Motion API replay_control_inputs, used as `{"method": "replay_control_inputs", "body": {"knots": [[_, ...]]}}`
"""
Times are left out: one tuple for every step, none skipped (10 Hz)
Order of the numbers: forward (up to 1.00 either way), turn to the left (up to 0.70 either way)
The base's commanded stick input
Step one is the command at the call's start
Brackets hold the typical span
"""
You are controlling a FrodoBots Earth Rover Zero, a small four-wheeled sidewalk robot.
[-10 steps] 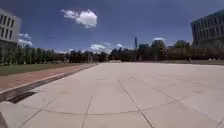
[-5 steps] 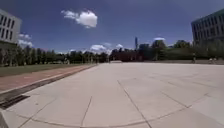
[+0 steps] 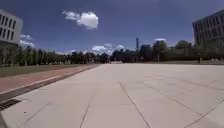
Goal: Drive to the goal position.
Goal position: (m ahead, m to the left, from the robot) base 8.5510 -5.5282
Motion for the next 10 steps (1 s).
{"method": "replay_control_inputs", "body": {"knots": [[0.5, 0.0], [0.5, 0.0], [0.5, 0.0], [0.5, 0.0], [0.5, 0.0], [0.5, 0.0], [0.5, 0.0], [0.5, 0.0], [0.5, 0.0], [0.5, 0.0]]}}
